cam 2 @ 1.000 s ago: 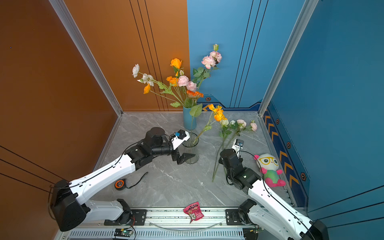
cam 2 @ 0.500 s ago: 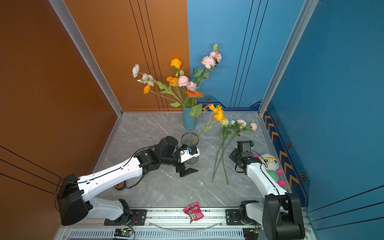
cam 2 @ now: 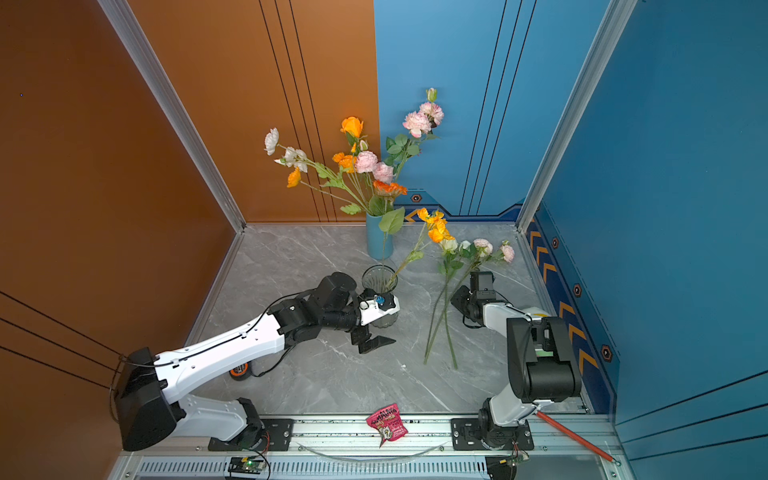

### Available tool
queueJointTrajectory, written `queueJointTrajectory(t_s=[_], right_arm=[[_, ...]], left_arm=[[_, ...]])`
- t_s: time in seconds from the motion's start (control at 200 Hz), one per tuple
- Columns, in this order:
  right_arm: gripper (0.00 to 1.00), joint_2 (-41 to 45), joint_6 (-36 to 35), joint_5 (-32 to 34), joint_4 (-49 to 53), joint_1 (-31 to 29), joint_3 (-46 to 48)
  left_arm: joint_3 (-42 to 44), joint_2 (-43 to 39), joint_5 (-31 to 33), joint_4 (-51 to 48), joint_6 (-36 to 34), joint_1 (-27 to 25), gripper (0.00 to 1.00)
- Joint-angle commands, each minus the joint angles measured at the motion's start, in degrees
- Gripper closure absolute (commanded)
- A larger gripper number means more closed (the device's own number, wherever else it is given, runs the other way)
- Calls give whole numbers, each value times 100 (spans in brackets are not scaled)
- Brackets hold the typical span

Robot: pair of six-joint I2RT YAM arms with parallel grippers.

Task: Arrange the flowers into the vase
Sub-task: 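Release the poppies and move the right gripper to the rose stems, then grasp a pink rose stem with the right gripper and lift it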

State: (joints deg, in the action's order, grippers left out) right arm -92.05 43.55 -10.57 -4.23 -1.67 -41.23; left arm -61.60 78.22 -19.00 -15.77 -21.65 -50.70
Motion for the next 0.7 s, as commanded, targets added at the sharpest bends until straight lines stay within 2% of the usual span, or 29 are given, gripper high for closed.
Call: queueJointTrajectory(t_s=[0.0, 0.556, 0.696], right_arm=[[69, -234, 109, -82, -524, -81, -196], [73, -857, 103, 159, -280, -176, -648], [79, -935, 103, 134, -331, -178, -682]], left_arm=[[-136, -52, 70, -102, -76, -82, 2], [-136, -48, 50, -104, -81, -81, 2], [-134, -58, 55, -115, -91, -90, 2]])
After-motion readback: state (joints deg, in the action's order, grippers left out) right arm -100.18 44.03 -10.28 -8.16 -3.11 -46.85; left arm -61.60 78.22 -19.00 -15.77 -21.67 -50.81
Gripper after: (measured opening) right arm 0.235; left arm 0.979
